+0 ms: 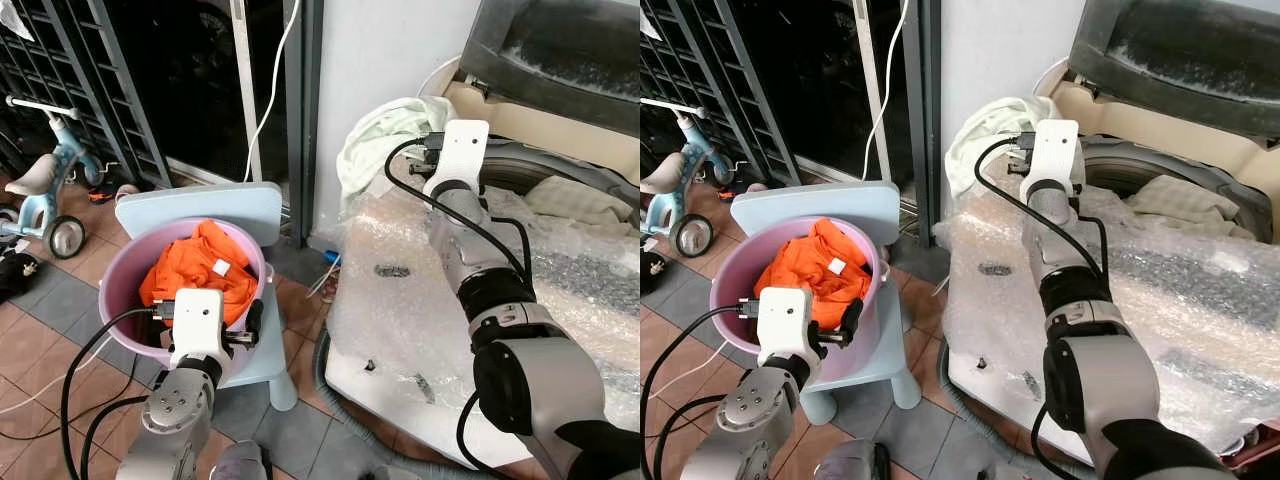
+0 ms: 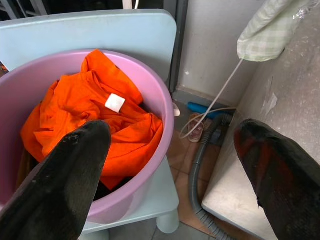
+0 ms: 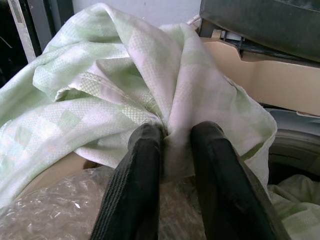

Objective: Clothes washing

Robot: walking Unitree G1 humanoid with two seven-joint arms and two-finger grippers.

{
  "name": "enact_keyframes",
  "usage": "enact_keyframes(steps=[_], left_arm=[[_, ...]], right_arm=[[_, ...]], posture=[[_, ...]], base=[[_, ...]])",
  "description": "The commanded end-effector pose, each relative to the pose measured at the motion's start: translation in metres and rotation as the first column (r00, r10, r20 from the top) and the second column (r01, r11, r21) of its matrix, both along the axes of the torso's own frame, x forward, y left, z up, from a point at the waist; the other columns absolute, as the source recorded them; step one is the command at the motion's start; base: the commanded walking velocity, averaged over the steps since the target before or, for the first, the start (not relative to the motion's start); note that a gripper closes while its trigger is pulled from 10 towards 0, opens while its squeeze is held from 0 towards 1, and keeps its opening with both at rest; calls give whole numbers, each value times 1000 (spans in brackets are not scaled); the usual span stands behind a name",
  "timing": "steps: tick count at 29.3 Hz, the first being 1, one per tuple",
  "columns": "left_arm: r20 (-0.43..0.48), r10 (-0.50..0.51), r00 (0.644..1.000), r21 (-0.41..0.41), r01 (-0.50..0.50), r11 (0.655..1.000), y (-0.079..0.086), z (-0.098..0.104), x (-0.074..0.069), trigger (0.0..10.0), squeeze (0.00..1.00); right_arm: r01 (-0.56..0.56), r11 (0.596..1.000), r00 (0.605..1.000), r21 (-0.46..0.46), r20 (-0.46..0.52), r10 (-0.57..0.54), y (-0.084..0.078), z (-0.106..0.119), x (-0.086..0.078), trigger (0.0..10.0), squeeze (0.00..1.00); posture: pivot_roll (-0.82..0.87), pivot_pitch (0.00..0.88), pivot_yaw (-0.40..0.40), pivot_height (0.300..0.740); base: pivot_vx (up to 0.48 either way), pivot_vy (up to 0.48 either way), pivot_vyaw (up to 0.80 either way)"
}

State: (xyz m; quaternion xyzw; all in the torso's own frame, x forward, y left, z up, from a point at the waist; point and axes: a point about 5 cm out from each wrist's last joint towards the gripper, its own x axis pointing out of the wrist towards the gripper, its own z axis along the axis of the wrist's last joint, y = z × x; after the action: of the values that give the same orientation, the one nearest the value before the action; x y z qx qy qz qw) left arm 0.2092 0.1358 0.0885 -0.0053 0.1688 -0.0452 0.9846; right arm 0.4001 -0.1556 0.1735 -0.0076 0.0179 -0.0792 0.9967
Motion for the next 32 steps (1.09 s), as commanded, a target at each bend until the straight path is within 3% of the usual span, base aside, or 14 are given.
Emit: enact_keyframes(steps=[1, 9, 15, 16, 18, 20, 21, 22, 23, 28, 29, 30, 31, 32], left_arm=[[0, 2, 1000, 11, -2, 1000, -1, 2, 0, 10000, 0], [72, -47, 996, 60, 43, 997, 1, 7, 16, 10000, 0], [74, -2, 997, 48, -2, 999, 9, 5, 26, 10000, 0], [74, -2, 997, 48, -2, 999, 9, 5, 26, 10000, 0], [88, -11, 996, 44, 7, 999, 6, 6, 31, 10000, 0], [92, -14, 996, 41, 10, 999, 4, 5, 34, 10000, 0], [97, -19, 995, 37, 15, 999, 2, 5, 36, 10000, 0], [97, -19, 995, 37, 15, 999, 2, 5, 36, 10000, 0], [103, -25, 994, 32, 22, 999, -1, 4, 38, 10000, 0], [112, -38, 993, 27, 35, 999, -4, 2, 45, 10000, 0], [114, -39, 993, 26, 36, 999, -4, 2, 46, 10000, 0], [115, -40, 993, 26, 37, 999, -5, 3, 47, 10000, 0], [119, -43, 992, 24, 40, 999, -6, 3, 49, 10000, 0], [123, -45, 991, 22, 43, 999, -7, 3, 51, 10000, 0]], right_arm=[[55, 998, 997, 23, -63, -54, -11, -14, -3, 0, 0], [175, 981, 985, 86, -28, -173, -44, -3, -2, 0, 0], [288, 956, 955, 55, 57, -291, -80, 16, -5, 0, 0], [288, 956, 955, 55, 57, -291, -80, 16, -5, 0, 0], [441, 897, 889, 15, 133, -439, -124, 35, -16, 0, 0], [504, 864, 851, 15, 163, -499, -145, 44, -24, 0, 0], [563, 826, 811, -7, 196, -551, -167, 53, -33, 0, 0], [563, 826, 811, -7, 196, -551, -167, 53, -33, 0, 0], [609, 792, 778, -42, 224, -587, -188, 63, -43, 0, 0], [621, 775, 776, -119, 238, -585, -212, 66, -58, 0, 0], [612, 780, 784, -133, 234, -575, -213, 65, -59, 980, 0], [606, 783, 789, -141, 231, -569, -213, 64, -59, 980, 0], [576, 800, 813, -165, 220, -540, -211, 61, -58, 6118, 0], [542, 822, 837, -176, 201, -509, -207, 57, -56, 10000, 1000]], posture=[[100, 87, -4, 740], [92, 52, -11, 740], [75, 19, -11, 740], [75, 19, -11, 740], [58, 0, -8, 740], [50, 0, -5, 740], [39, 0, -2, 740], [39, 0, -2, 740], [26, 0, 2, 740], [-1, 0, 11, 740], [-3, 0, 11, 740], [-5, 0, 13, 740], [-9, 0, 15, 740], [-11, 0, 17, 740]], base=[[0, 0, 0], [0, 0, 0], [0, 0, 0], [0, 0, 0], [0, 0, 0], [0, 0, 0], [0, 0, 0], [0, 0, 0], [0, 0, 0], [0, 0, 0], [0, 0, 0], [0, 0, 0], [0, 0, 0], [0, 0, 0]])
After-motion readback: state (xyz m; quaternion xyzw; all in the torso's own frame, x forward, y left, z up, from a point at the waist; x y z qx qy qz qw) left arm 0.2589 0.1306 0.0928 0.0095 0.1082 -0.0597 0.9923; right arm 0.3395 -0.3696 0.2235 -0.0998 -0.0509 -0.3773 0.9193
